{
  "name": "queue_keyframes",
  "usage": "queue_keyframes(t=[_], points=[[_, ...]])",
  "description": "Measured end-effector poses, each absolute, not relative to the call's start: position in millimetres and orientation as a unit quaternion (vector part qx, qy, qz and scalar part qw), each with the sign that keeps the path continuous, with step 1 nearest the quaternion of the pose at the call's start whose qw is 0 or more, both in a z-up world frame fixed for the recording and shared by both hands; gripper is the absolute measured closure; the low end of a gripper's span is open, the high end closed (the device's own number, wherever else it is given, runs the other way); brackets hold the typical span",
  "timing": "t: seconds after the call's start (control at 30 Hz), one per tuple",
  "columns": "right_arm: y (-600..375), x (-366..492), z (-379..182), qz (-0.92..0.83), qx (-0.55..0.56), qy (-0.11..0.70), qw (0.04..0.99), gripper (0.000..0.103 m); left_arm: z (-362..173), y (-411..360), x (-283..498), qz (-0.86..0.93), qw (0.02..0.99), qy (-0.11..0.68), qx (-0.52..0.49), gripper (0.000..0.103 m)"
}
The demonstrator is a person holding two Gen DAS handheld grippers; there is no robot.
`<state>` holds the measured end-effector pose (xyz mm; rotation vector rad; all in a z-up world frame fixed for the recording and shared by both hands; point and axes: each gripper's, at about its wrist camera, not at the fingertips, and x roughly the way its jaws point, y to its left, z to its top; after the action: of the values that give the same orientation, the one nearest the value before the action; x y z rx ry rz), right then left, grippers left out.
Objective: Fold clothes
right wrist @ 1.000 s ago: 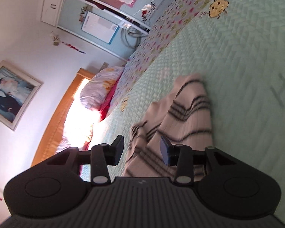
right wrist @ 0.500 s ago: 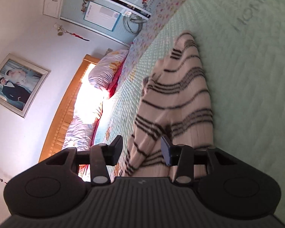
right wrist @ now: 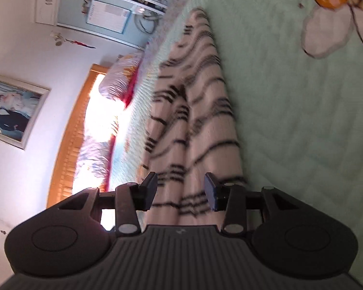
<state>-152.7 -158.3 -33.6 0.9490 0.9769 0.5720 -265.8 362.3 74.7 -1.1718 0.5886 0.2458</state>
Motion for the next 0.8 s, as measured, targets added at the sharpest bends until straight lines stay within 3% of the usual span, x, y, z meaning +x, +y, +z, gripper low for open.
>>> queue_keyframes(t=[0.03, 0.07, 0.2, 0.47, 0.6, 0.8], points=[[-158, -156, -37, 0.259, 0.432, 0.44, 0.744, 0.08, 74, 359, -267, 0.109, 0.783, 0.277, -0.545, 0.042], [-160, -157, -36, 0.258, 0.437, 0.437, 0.743, 0.082, 73, 355, -268, 0.104, 0.781, 0.282, -0.547, 0.042], [-161, -169, -12, 0.287, 0.442, 0.422, 0.738, 0.059, 75, 343, -274, 0.085, 0.779, 0.293, -0.548, 0.042], [-169, -241, 25, 0.374, 0.377, 0.433, 0.728, 0.056, 74, 330, -288, 0.07, 0.778, 0.311, -0.541, 0.041], [-156, -262, 42, 0.347, 0.267, 0.42, 0.795, 0.055, 67, 317, -291, 0.063, 0.777, 0.334, -0.53, 0.041], [-84, -274, 51, 0.309, 0.012, 0.401, 0.862, 0.056, 71, 292, -282, 0.019, 0.787, 0.353, -0.506, 0.041]])
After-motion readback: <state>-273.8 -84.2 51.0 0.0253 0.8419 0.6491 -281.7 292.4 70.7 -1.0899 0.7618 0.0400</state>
